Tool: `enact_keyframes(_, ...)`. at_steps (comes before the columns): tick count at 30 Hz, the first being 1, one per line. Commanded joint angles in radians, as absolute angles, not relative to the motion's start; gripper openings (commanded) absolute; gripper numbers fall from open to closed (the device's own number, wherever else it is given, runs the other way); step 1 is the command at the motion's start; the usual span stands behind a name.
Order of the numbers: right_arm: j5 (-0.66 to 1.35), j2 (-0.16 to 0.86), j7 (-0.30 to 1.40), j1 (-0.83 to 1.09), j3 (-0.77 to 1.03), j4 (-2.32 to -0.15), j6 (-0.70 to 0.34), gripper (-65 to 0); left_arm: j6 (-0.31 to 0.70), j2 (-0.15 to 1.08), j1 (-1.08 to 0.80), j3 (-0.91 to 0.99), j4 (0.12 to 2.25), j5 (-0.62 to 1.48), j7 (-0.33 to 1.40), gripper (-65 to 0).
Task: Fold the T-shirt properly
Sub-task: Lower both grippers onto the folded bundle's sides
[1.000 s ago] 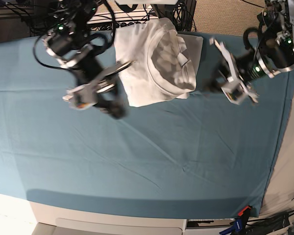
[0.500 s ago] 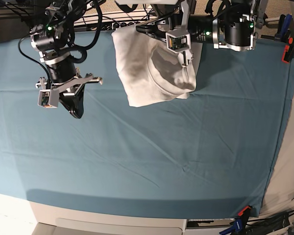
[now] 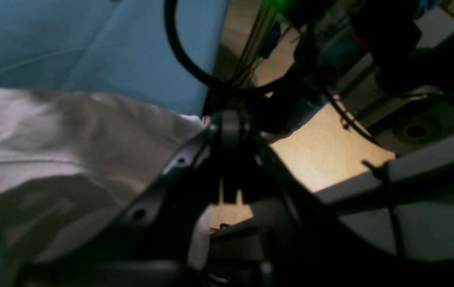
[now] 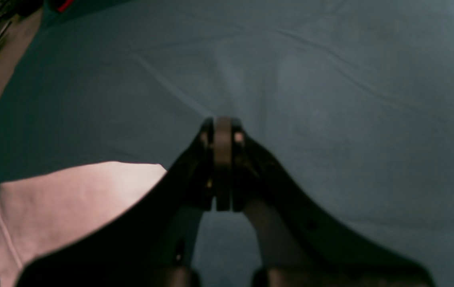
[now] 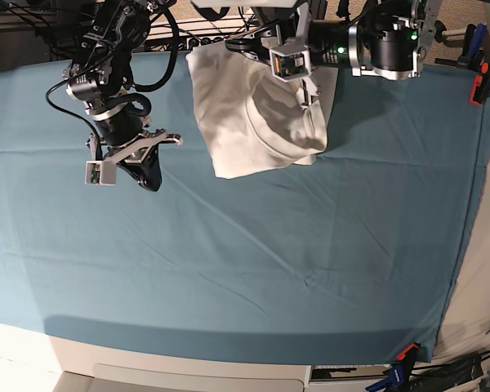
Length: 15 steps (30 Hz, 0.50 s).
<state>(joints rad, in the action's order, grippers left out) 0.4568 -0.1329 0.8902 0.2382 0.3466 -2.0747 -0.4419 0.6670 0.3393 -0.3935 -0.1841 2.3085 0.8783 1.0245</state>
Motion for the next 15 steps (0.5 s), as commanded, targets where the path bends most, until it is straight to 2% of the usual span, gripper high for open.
enact_keyframes(1, 0.474, -0.118, 0.868, 0.23, 0.346, -2.09, -0.449, -65.0, 0.556, 0.338, -0.363, -0.117, 2.308, 0.847, 0.964, -65.0)
enact_keyframes(6, 0.474, -0.086, 0.868, 0.23, 0.346, -2.09, -0.448, -65.0, 0.604, 0.374, -0.366, -0.004, 2.308, 0.947, 1.016, -65.0)
enact_keyframes(15, 0.475, -0.086, 0.867, 0.23, 0.346, -2.09, -0.449, -65.0, 0.605, 0.373, -0.372, 0.0, 2.308, 0.977, 1.025, -65.0)
